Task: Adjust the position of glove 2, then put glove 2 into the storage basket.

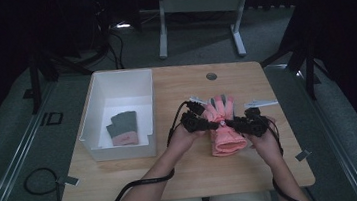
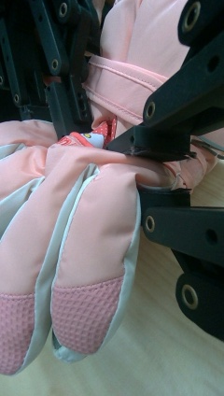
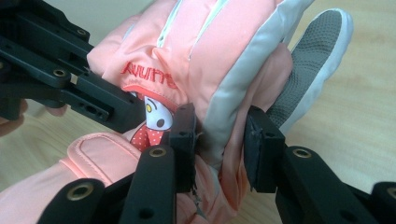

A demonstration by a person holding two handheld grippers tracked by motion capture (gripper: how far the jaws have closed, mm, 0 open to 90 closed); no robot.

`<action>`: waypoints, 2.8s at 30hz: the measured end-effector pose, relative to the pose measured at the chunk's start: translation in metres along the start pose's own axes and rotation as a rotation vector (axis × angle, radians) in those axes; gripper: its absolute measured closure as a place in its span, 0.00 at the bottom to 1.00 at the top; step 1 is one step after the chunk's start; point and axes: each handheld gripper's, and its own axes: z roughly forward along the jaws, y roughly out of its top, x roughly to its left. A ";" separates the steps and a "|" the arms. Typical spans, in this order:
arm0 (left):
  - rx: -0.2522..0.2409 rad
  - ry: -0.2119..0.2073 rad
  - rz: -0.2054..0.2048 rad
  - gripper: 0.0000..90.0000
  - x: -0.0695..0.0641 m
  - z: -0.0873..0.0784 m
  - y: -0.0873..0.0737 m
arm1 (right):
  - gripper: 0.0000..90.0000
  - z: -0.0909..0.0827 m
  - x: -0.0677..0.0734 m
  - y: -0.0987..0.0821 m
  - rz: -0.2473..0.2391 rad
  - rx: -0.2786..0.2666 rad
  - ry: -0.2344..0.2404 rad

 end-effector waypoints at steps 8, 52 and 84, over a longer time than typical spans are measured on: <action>-0.010 0.028 0.066 0.86 -0.014 -0.034 0.015 | 0.75 -0.019 0.018 0.021 -0.023 -0.056 0.015; -0.135 0.308 0.019 0.86 0.014 -0.275 0.007 | 0.75 0.032 0.189 0.181 -0.243 -0.126 0.173; -0.010 0.373 -0.207 0.86 0.113 -0.264 -0.067 | 0.76 0.175 0.222 0.163 -0.220 0.109 0.219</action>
